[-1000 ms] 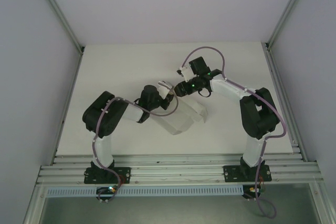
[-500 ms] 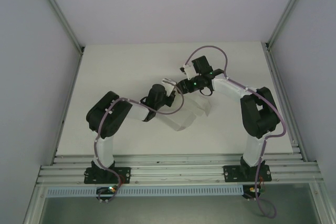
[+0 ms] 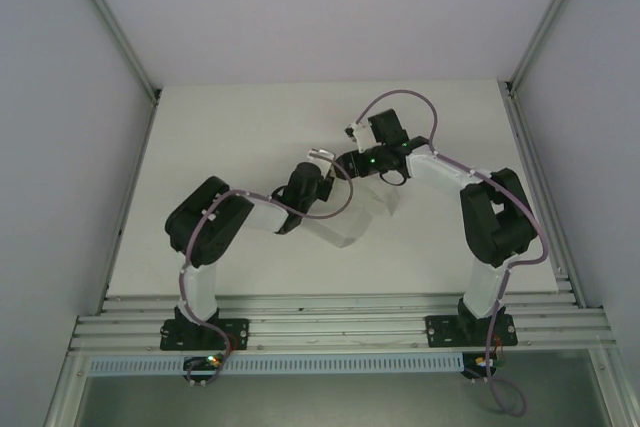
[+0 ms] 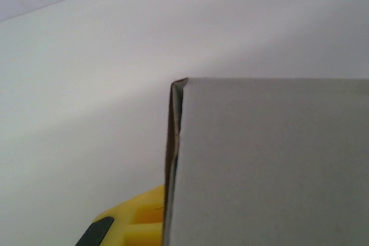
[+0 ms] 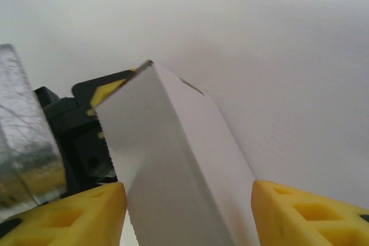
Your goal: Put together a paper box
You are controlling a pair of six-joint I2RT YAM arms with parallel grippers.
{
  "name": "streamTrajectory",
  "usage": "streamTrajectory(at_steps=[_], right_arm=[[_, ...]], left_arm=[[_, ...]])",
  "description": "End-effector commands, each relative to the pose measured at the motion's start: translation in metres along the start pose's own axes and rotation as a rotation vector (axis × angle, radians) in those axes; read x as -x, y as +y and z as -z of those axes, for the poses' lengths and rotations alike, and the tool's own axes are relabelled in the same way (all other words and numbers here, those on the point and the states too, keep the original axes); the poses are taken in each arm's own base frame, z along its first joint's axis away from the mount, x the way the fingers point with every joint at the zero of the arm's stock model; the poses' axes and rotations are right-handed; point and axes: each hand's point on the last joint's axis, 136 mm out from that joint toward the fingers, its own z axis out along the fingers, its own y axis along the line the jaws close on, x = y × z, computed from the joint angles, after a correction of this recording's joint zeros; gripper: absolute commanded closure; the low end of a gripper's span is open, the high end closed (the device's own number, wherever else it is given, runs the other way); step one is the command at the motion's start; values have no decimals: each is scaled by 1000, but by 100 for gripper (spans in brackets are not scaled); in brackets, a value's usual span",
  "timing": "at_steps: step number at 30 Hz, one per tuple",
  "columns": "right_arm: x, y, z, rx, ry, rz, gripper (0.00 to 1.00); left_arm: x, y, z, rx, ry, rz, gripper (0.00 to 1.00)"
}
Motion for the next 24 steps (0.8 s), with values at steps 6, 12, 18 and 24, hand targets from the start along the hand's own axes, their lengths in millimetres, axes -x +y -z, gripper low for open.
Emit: streamTrajectory(at_steps=[6,12,18,24], right_arm=[[31,-20,90,-236,-185,7,0],[10,-35,126,-378,-221,41,0],[-14,-51,130,-465,-175,51,0],[-18,-55,101,-409,-146,31,0]], left_arm=[[44,38,43,142,-112,29,100],[44,53,50,225,-65,45,100],[54,53,54,219,-65,79,100],[59,48,57,178,-76,100,100]])
